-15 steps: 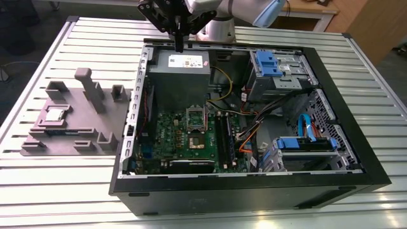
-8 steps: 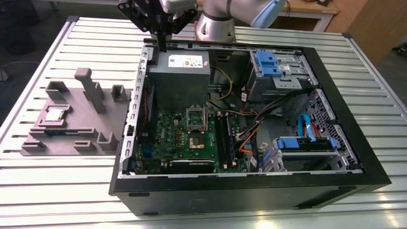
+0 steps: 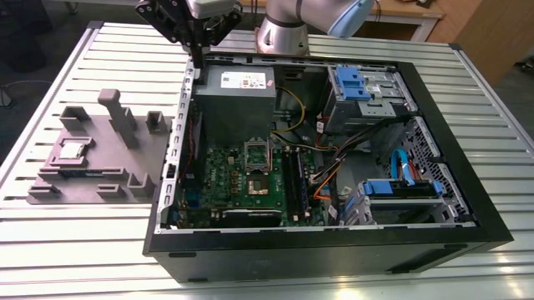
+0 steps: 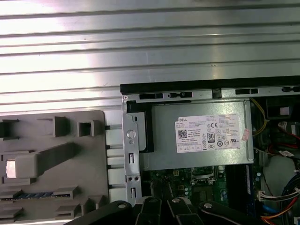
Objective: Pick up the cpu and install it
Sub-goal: 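Reach for the cpu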
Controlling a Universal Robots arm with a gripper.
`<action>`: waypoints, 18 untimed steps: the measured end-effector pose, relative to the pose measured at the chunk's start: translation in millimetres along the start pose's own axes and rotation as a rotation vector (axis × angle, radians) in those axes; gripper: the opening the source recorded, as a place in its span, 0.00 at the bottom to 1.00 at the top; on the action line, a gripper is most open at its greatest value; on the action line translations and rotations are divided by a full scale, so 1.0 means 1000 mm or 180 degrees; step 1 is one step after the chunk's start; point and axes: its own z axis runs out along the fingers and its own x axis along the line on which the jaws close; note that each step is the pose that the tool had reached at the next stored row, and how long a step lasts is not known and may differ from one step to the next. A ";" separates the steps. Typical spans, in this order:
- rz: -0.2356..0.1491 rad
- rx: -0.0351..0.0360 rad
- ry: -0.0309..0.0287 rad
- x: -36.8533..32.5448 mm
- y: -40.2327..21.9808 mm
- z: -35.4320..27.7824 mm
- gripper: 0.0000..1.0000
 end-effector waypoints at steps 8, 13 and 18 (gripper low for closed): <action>0.0000 0.0000 0.0000 0.0189 -0.0015 0.0022 0.10; 0.0000 0.0000 0.0000 0.0204 -0.0017 0.0023 0.10; 0.0000 0.0000 0.0000 0.0240 -0.0019 0.0023 0.10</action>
